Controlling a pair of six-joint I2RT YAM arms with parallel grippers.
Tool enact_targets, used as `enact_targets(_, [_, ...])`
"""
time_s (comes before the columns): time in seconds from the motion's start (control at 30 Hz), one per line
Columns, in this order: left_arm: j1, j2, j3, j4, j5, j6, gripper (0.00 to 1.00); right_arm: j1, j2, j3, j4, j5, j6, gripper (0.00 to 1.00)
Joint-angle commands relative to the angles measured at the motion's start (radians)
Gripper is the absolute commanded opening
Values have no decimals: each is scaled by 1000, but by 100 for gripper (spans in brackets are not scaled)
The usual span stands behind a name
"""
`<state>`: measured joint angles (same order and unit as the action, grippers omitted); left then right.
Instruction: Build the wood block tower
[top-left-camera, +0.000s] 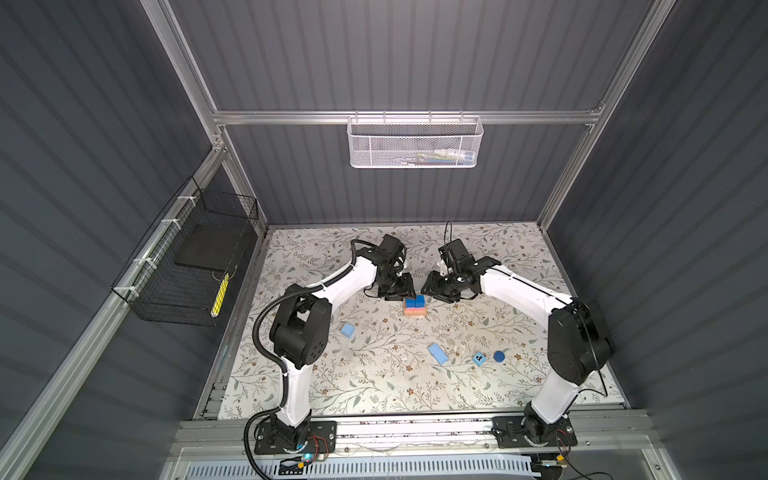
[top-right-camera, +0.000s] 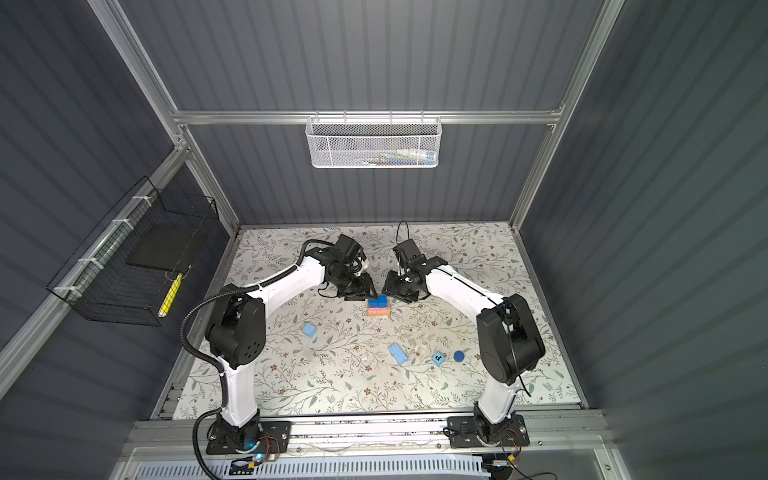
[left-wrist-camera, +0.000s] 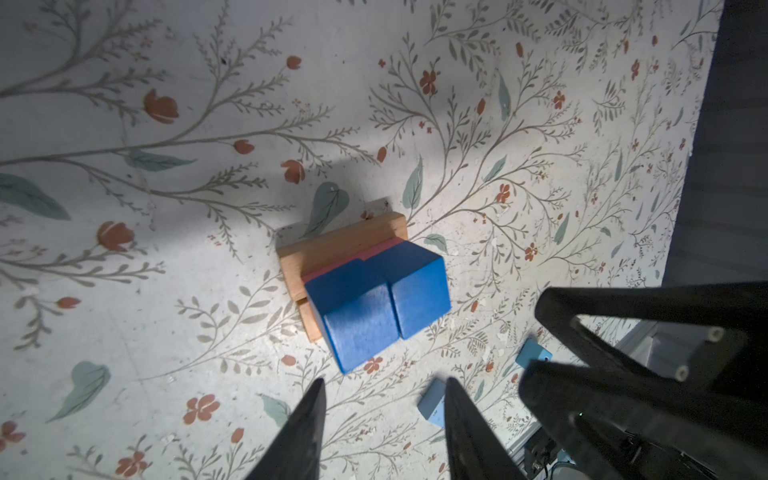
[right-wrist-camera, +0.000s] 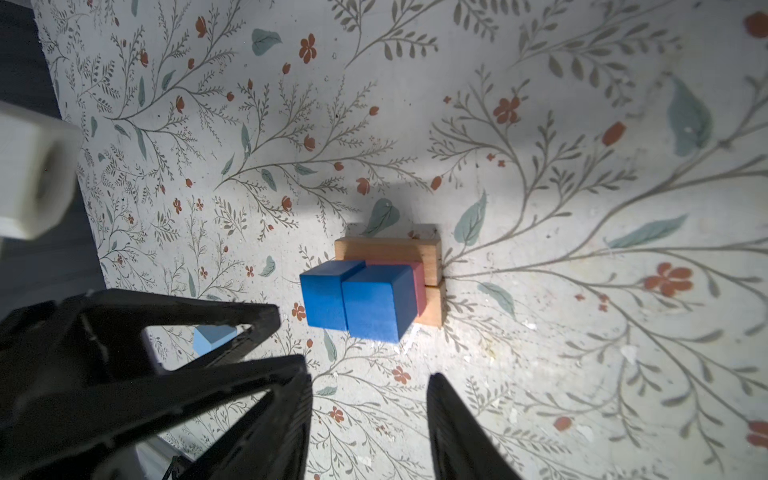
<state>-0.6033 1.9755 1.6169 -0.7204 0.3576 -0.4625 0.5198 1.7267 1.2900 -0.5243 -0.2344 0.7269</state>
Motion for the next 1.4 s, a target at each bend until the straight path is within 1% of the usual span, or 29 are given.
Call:
enact_targets(0.0, [-6, -76, -25, -25, -20, 23, 47, 18, -68, -64, -17, 55, 53, 47])
enact_targets(0.07, [-6, -100, -43, -22, -21, 25, 48, 44, -113, -110, -23, 85, 84, 47])
enact_targets(0.1, [-6, -115, -56, -17, -55, 25, 48, 59, -132, -127, -29, 99, 102, 47])
enact_targets(0.17, [-6, -143, -82, -7, -62, 26, 49, 96, -172, -163, -48, 135, 138, 48])
enact_targets(0.33, [-6, -220, -151, 16, -64, 36, 50, 217, -278, -256, -101, 206, 243, 48])
enact_targets(0.47, [-5, -267, -188, 14, -78, 57, 53, 300, -343, -339, -95, 215, 331, 50])
enact_targets(0.53, [-4, -285, -195, 8, -93, 67, 55, 336, -361, -372, -94, 220, 367, 52])
enact_targets(0.6, [-4, -300, -195, 3, -106, 74, 61, 363, -372, -394, -95, 228, 394, 55])
enact_targets(0.63, [-4, -309, -230, 2, -113, 78, 64, 375, -374, -402, -98, 230, 406, 56])
enact_targets(0.73, [-3, -326, -245, 8, -131, 82, 71, 401, -373, -417, -97, 229, 427, 60])
enact_targets(0.8, [-3, -330, -246, 8, -137, 82, 73, 416, -369, -421, -90, 226, 435, 64])
enact_targets(0.9, [-3, -335, -248, 7, -137, 85, 74, 432, -358, -425, -77, 221, 444, 68])
enact_targets(1.2, [-3, -341, -249, -12, -155, 91, 75, 439, -268, -420, -34, 202, 426, 73])
enact_targets(1.37, [-2, -338, -243, -26, -168, 95, 76, 439, -228, -422, -19, 210, 424, 76])
